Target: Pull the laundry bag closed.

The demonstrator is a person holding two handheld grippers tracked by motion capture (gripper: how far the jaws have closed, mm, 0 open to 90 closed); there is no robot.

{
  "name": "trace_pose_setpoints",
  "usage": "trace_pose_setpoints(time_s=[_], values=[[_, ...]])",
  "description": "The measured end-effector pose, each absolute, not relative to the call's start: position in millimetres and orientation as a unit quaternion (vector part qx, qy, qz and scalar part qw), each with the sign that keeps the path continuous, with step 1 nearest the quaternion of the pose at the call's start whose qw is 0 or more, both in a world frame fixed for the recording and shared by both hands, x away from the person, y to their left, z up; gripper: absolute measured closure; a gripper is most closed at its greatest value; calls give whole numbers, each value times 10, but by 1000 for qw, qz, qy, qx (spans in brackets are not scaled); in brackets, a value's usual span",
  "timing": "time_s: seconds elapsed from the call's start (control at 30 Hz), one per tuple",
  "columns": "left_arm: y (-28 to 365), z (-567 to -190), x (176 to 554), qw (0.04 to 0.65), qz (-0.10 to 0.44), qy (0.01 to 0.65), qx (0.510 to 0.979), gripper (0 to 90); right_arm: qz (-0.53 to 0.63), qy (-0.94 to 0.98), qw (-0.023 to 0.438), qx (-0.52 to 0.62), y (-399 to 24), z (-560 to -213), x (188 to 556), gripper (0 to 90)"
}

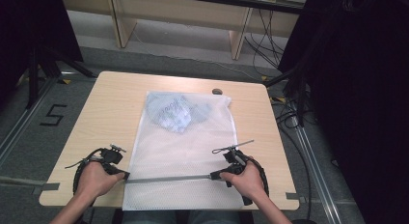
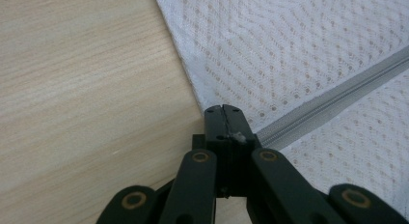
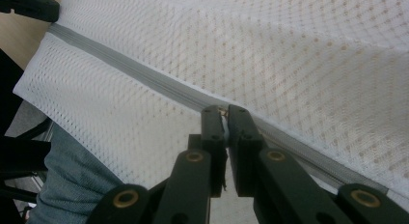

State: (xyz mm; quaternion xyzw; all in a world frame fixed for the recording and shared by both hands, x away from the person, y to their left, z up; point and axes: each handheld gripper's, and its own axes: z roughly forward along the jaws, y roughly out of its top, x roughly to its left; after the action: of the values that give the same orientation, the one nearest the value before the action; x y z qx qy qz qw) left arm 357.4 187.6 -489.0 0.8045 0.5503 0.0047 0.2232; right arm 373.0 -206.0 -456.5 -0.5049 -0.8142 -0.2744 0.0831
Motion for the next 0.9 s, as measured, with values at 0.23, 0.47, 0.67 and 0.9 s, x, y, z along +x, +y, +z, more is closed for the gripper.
trace_pose_setpoints(time_s=[0.23,0.47,0.67,0.9], values=[[1877,-4890,3575,223,5,550,805,900,-273,-813,81,-507,-2085,-4565,3720,870],[1876,-4890,3575,224,5,550,804,900,-273,-812,82,-509,-2110,-4563,3717,870],[1877,-4890,3575,223,5,550,805,900,-274,-809,84,-513,-2131,-4555,3711,869],[1878,-4890,3575,224,4,550,804,900,-274,-809,85,-513,-2153,-4561,3712,870]])
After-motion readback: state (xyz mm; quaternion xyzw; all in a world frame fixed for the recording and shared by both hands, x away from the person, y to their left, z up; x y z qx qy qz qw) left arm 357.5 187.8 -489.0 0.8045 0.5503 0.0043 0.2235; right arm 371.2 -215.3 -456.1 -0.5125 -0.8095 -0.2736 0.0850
